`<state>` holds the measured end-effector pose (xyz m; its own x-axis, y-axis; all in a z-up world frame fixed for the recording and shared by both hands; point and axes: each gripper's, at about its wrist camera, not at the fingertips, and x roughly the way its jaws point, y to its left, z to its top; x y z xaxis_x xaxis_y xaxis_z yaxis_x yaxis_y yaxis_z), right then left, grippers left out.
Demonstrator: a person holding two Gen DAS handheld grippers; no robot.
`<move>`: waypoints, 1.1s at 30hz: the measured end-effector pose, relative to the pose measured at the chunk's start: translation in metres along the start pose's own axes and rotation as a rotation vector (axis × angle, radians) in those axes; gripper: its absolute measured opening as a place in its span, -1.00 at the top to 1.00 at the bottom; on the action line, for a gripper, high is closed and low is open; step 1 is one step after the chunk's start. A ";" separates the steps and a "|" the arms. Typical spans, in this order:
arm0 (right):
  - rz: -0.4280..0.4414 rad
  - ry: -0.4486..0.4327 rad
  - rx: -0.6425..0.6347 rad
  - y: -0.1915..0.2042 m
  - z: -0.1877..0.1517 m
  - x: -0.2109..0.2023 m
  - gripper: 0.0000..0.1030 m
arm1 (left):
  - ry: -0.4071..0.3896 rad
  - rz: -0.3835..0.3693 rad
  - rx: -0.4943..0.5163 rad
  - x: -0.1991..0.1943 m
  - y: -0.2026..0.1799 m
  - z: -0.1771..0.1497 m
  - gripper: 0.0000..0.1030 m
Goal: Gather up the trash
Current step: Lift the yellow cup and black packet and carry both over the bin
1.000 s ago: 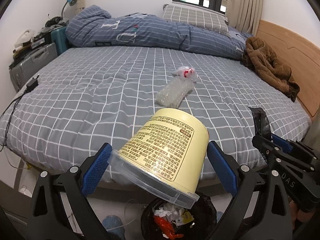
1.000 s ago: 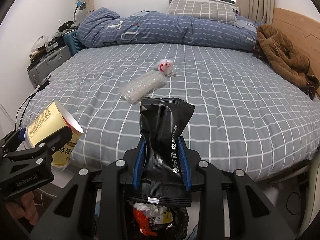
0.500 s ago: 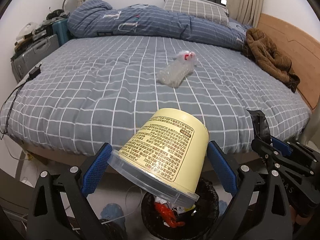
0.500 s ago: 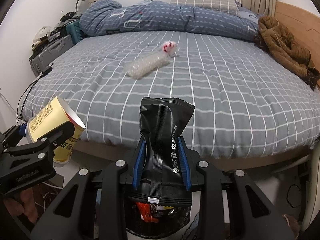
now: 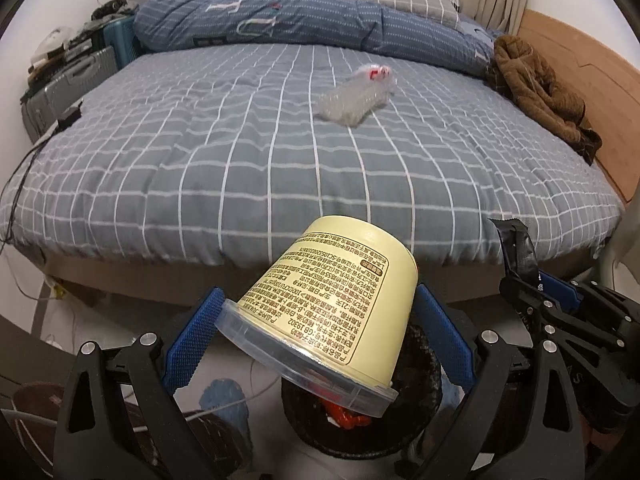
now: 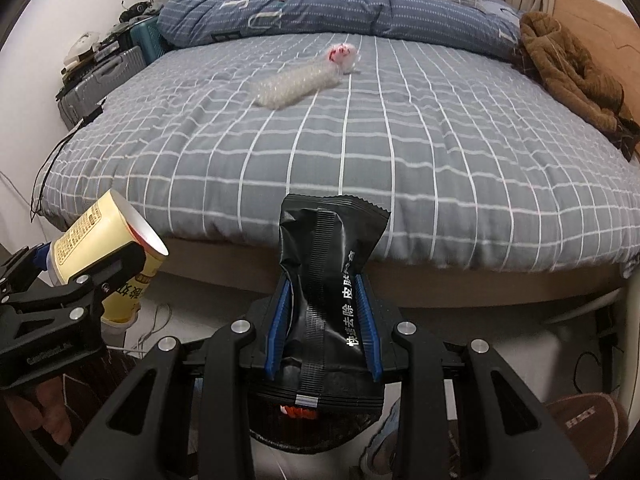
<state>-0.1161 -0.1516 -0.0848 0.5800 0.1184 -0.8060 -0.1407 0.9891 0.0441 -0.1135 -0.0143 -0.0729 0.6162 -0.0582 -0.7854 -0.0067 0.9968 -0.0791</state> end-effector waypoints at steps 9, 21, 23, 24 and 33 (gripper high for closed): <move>0.002 0.073 -0.007 0.002 -0.026 0.012 0.40 | 0.075 0.004 -0.006 0.013 0.004 -0.029 -0.80; 0.028 0.209 0.007 0.000 -0.049 0.065 0.40 | 0.193 0.018 0.006 0.071 0.012 -0.052 -0.80; 0.033 0.228 0.003 0.002 -0.051 0.074 0.39 | 0.204 0.025 0.003 0.079 0.015 -0.054 -0.80; 0.034 0.237 0.002 0.004 -0.052 0.079 0.39 | 0.209 0.025 -0.001 0.083 0.018 -0.055 -0.80; 0.050 0.295 -0.030 0.022 -0.061 0.108 0.38 | 0.233 0.057 -0.024 0.092 0.041 -0.064 -0.80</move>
<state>-0.1056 -0.1220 -0.2063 0.3137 0.1321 -0.9403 -0.1894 0.9791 0.0743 -0.1076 0.0179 -0.1882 0.4161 -0.0152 -0.9092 -0.0572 0.9974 -0.0429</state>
